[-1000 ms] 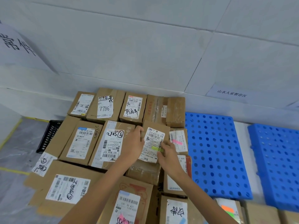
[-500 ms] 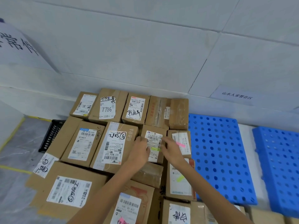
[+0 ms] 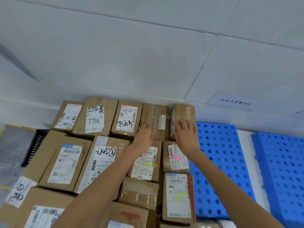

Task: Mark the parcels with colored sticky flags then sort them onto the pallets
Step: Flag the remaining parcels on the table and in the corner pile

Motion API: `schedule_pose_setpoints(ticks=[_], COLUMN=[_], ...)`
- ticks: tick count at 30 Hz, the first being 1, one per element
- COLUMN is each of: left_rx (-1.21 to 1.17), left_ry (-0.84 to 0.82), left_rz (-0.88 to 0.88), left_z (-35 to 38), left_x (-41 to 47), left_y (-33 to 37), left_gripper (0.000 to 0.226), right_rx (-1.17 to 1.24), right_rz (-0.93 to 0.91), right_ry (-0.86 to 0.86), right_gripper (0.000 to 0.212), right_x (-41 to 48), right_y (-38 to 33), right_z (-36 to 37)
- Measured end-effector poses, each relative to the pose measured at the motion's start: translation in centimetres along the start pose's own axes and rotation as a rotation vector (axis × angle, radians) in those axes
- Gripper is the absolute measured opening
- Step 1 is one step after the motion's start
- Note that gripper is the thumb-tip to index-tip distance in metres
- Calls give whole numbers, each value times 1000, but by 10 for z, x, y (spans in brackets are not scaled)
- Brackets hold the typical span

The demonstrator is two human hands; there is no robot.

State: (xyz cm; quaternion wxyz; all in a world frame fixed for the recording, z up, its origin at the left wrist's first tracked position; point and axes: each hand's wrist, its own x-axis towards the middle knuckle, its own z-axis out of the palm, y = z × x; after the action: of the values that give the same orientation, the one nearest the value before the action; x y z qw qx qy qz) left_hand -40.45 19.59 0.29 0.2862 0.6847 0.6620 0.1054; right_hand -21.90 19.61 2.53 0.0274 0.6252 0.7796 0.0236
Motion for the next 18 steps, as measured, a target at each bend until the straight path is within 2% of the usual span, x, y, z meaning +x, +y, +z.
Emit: schedule_pose_setpoints(ticks=[2, 4, 7, 9, 10, 15, 18], left_rx=[43, 84, 100, 94, 90, 28, -122], left_ry=[4, 33, 45, 29, 23, 19, 71], left_rz=[-11, -29, -79, -122, -145, -260, -297], left_z=[4, 6, 7, 7, 8, 14, 9], left_x=[2, 3, 9, 15, 17, 24, 32], left_y=[-1, -1, 1, 5, 8, 22, 25], left_gripper=[45, 51, 58, 59, 60, 67, 65], right_rx=[-91, -155, -153, 4, 138, 891, 1011], right_rz=[109, 197, 85, -52, -50, 327, 375], right_ry=[30, -11, -47, -93, -143, -433, -445], right_gripper=[32, 22, 26, 37, 39, 40, 34], right_x=[5, 13, 21, 24, 25, 34, 43], right_y=[0, -5, -18, -28, -34, -51, -53], right_z=[2, -4, -3, 2, 6, 21, 15])
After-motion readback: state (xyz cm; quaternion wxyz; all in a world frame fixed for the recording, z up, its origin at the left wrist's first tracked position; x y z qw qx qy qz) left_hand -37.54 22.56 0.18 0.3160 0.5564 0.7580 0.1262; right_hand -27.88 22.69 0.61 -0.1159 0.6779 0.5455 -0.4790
